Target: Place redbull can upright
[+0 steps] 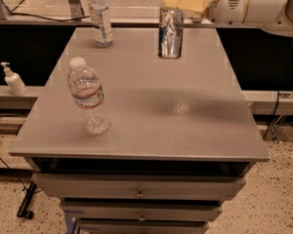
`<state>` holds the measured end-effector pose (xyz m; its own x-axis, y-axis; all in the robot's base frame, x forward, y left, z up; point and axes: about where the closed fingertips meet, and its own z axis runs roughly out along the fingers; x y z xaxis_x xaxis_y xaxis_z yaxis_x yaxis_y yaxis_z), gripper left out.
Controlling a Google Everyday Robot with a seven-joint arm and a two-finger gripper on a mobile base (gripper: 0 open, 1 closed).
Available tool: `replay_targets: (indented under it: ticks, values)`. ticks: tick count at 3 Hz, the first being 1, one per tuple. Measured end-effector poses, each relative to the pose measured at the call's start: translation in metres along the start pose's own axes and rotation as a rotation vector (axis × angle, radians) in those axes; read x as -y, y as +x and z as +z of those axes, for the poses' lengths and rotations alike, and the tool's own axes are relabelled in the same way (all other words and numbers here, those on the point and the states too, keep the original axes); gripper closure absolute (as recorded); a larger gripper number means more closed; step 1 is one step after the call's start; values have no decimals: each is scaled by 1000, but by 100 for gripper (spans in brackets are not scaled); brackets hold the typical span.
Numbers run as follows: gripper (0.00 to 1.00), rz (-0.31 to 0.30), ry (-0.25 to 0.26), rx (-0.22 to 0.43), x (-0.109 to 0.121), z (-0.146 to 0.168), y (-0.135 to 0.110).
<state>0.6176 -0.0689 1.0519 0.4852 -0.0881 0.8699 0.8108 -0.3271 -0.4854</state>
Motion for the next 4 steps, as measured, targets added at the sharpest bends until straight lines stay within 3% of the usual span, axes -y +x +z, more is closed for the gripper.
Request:
replay_targets:
  ticks: [1,2,3,4]
  values:
    - [100,-177,113,45,11,-6,-12]
    - [100,-367,158,81,21,-17,-31]
    - [100,-459,169,77,23,-14,-31]
    - [100,-468,193,89,26,-8,-28]
